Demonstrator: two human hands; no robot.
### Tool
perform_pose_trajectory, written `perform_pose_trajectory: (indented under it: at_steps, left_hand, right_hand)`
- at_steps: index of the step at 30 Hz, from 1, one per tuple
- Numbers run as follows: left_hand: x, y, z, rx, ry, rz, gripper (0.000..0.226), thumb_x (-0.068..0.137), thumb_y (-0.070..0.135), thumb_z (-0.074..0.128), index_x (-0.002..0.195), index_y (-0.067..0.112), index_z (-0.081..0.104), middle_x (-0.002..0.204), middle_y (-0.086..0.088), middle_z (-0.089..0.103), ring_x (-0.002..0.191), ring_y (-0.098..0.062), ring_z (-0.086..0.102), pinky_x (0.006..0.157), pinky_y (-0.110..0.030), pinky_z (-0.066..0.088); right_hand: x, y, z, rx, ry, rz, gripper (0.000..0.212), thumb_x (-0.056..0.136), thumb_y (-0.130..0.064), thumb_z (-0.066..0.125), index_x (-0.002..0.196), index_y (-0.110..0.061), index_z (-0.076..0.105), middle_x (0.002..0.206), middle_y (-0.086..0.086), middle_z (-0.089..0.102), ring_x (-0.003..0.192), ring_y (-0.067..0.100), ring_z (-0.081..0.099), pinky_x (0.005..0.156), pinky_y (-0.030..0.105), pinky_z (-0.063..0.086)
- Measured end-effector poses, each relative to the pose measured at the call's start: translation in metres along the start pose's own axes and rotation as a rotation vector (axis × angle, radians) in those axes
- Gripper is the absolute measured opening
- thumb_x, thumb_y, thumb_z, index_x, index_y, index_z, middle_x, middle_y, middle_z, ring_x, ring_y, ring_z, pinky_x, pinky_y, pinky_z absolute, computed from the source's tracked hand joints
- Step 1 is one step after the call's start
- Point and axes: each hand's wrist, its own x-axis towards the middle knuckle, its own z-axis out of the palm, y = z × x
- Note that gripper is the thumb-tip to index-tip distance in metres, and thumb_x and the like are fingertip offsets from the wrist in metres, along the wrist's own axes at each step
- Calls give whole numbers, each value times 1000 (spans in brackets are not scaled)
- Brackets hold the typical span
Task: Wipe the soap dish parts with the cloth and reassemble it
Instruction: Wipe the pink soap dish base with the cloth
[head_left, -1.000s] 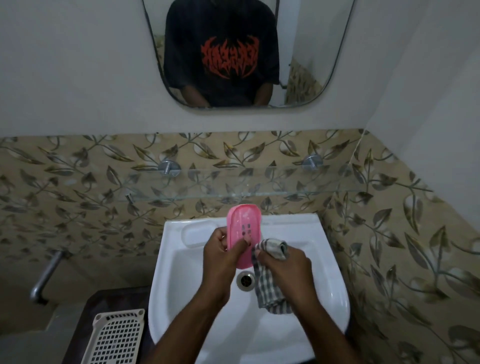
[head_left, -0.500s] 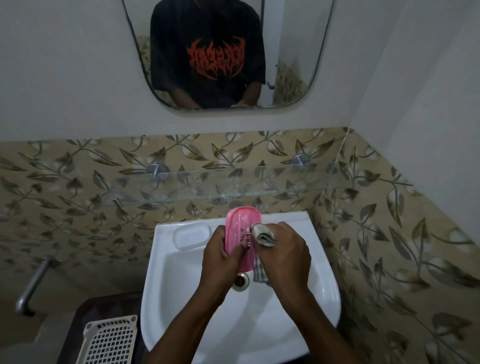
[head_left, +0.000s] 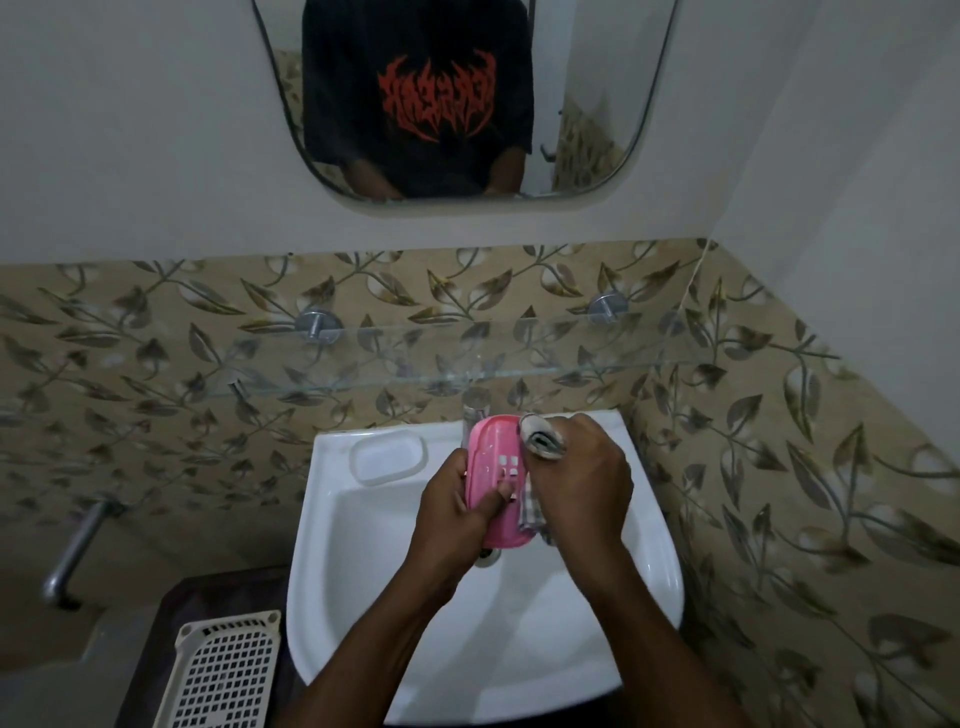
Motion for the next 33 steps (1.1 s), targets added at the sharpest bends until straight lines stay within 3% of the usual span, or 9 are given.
perform_pose_trajectory:
  at_steps: [5,10,13,15,17,22,25,29,33]
  left_hand:
    - [2,-3,-2,1,23,10,26,91,11,65,115,22,62,107,-2,71,97,-19,69,82,-39,61]
    - [0,-7,3,11,-5,-20,42,88,29,70,126,21,55,115,0,67,99,-19,67,71,-28,61]
    - [1,-7,3,19,16,-16,32,90,24,68,119,25,57,110,3,68,97,-16,67,66,-21,59]
    - [2,-6,1,-9,25,-7,22,91,11,65,107,26,62,100,1,73,91,-18,70,69,-28,61]
    - [3,-8,-2,-8,25,6,22,90,10,66,109,22,64,100,-1,74,93,-21,71,76,-36,62]
    - [2,-7,0,-41,11,-1,44,86,28,72,126,21,55,113,-1,69,99,-19,69,77,-38,62]
    - [1,-8,0,-26,15,-3,44,87,28,71,128,25,54,116,3,67,101,-16,67,80,-35,61]
    - [4,-7,-4,-44,24,15,34,89,21,68,122,23,60,111,2,71,101,-17,68,85,-37,60]
    - [3,-9,-3,-138,-12,-19,33,87,20,71,118,22,60,110,-4,71,96,-22,70,78,-43,61]
  right_hand:
    - [-18,-14,9,77,-120,-251,23,72,-19,75,94,-15,73,88,3,72,74,19,69,69,27,55]
    - [2,-4,0,-18,-24,-9,14,81,-27,76,88,-16,73,85,2,71,71,19,67,60,22,45]
    - [-8,-16,4,-8,-49,-90,11,77,-22,78,85,-17,72,82,0,70,69,19,67,59,24,47]
    - [-19,-22,8,42,-131,-207,16,72,-20,78,87,-21,72,85,-2,70,69,18,67,61,29,55]
    - [-15,-15,7,51,-100,-240,21,68,-19,80,87,-21,71,84,-1,71,69,20,68,61,33,58]
    - [3,5,0,-2,-14,16,11,81,-26,75,76,-19,67,76,-2,65,63,16,63,55,29,52]
    - [-7,-4,4,-28,-12,-70,12,75,-20,80,77,-17,69,74,-1,65,58,13,59,52,19,43]
    - [-15,-12,7,-32,-50,-225,17,72,-24,79,86,-18,73,80,-3,69,64,12,64,58,15,43]
    - [-4,7,2,-42,-15,-53,12,78,-26,79,77,-20,69,73,-5,62,57,10,57,49,12,31]
